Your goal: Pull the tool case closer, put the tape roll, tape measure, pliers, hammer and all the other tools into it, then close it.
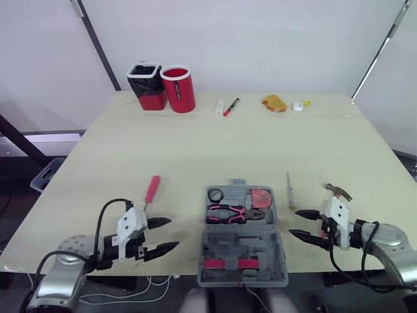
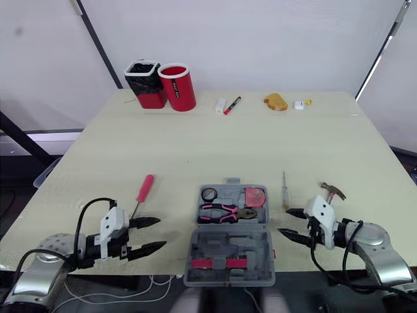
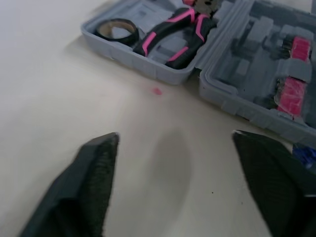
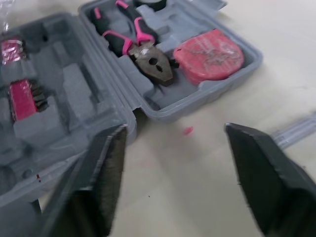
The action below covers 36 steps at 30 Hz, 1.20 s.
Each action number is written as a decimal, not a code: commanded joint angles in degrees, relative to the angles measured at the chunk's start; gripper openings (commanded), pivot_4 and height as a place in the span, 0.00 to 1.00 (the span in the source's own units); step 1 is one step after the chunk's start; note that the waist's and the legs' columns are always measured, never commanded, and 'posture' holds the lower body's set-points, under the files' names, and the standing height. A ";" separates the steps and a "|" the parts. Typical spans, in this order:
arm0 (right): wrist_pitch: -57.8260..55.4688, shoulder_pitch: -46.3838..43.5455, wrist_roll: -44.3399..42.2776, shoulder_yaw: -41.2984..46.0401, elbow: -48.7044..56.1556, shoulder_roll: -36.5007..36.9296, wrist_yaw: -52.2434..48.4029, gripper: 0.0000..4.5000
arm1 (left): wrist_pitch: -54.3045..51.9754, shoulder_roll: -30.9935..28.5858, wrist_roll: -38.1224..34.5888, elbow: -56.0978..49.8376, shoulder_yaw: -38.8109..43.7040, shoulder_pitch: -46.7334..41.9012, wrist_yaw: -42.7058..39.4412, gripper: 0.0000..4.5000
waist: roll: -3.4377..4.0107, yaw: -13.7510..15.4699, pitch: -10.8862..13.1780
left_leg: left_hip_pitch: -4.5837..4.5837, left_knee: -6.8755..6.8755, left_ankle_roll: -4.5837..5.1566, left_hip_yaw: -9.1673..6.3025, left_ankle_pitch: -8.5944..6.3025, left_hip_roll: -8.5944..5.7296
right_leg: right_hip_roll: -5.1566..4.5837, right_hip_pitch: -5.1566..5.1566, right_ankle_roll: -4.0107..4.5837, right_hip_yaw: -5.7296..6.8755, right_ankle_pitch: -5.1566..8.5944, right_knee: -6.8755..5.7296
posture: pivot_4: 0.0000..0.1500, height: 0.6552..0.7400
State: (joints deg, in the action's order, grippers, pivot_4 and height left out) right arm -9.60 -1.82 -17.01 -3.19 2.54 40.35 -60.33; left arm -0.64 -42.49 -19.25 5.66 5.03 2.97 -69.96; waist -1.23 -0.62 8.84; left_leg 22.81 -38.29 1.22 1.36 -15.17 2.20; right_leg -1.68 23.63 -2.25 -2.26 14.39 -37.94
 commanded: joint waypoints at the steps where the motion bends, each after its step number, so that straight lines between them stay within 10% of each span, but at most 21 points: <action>1: 1.60 -2.89 2.66 -2.44 -1.49 0.95 -2.32 0.33 | 0.48 -0.92 1.17 4.02 -2.57 -4.53 -3.39 0.49 | -0.01 -0.02 0.00 | 0.00 -0.02 0.00 0.00 0.00 0.00 | 0.01 -0.02 0.00 0.02 0.00 -0.01 | 1.00 1.00; 4: 1.30 -5.15 4.45 -5.42 -2.72 0.31 -3.49 0.00 | 3.12 -0.86 4.07 9.03 -5.56 -8.38 -5.25 0.16 | 0.00 -0.17 0.00 | -0.03 -0.03 0.00 0.02 0.00 0.00 | 0.08 -0.03 0.00 0.02 0.00 -0.02 | 1.00 1.00; 6: 1.74 -6.52 6.13 -7.26 -4.38 -0.44 -3.37 0.00 | 4.49 -0.47 5.61 11.58 -7.64 -10.56 -6.51 0.01 | 0.00 -0.21 0.00 | -0.01 -0.03 0.00 0.01 0.00 0.02 | 0.14 -0.03 0.00 0.00 -0.01 -0.03 | 1.00 1.00; 36: 10.09 -11.02 14.75 -12.43 -15.30 -5.12 -1.93 0.00 | 7.39 8.09 12.91 22.62 -16.22 -20.80 -6.18 0.01 | 0.00 -0.02 -0.09 | -0.08 -0.16 0.00 0.00 0.01 0.01 | 0.19 -0.16 -0.04 0.01 -0.06 -0.15 | 1.00 1.00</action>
State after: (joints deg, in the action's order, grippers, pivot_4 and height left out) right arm 0.39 -13.19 -3.06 -14.75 -12.35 35.59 -62.35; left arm 6.38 -35.09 -7.71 27.50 -9.63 -17.76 -76.95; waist -1.22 -0.64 8.75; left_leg 22.71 -38.46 1.22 1.35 -15.16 2.21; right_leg -1.49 23.46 -2.31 -2.25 14.33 -38.09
